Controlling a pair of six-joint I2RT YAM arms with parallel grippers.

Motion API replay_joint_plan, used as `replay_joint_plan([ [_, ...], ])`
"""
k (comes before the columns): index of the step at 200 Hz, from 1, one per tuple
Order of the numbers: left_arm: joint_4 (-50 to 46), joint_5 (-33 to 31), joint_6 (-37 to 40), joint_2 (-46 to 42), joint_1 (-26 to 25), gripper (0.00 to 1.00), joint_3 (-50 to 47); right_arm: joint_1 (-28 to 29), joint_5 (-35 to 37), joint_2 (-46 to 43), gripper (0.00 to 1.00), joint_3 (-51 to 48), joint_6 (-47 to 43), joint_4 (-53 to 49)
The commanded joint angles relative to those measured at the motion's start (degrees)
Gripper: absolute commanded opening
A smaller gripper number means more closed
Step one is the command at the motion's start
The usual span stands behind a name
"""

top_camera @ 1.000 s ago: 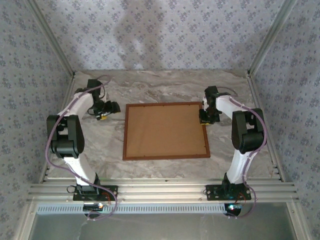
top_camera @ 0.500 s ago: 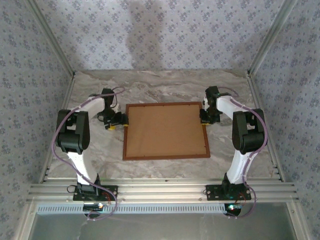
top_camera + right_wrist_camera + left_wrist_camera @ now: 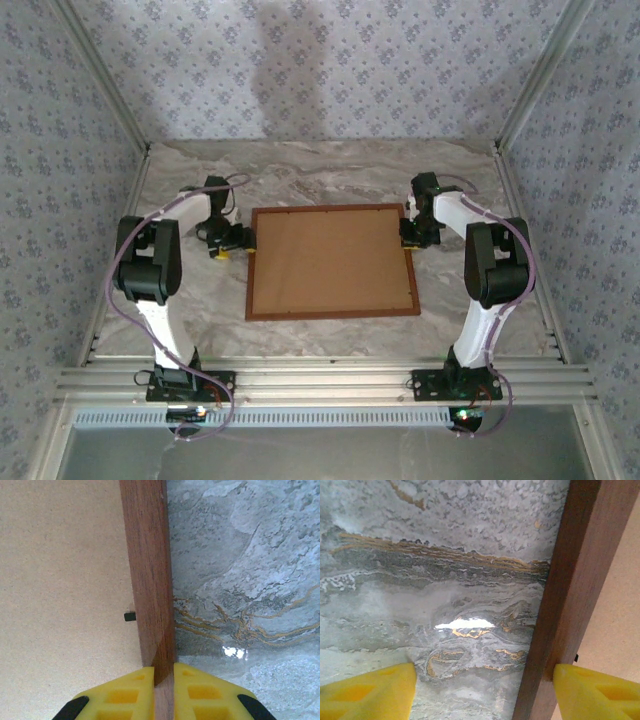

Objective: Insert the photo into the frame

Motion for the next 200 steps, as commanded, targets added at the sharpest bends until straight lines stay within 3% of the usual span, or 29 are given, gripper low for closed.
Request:
replay_joint_plan([
  [1,0.6,-0.6,1.0,1.9,-0.9,0.72,1.7,0.1,-0.5,1.9,0.15,-2.0,0.9,0.1],
  [83,-0.2,-2.0,1.3,4.1,-2.5,0.72,3.1,0.0,-1.2,2.5,0.15,-1.8,0.7,0.2],
  [200,0.0,-5.0,-1.9,9.6,-7.8,0.7,-3.1,0.2,-2.1,2.4,0.15,-1.9,1.0,1.1],
])
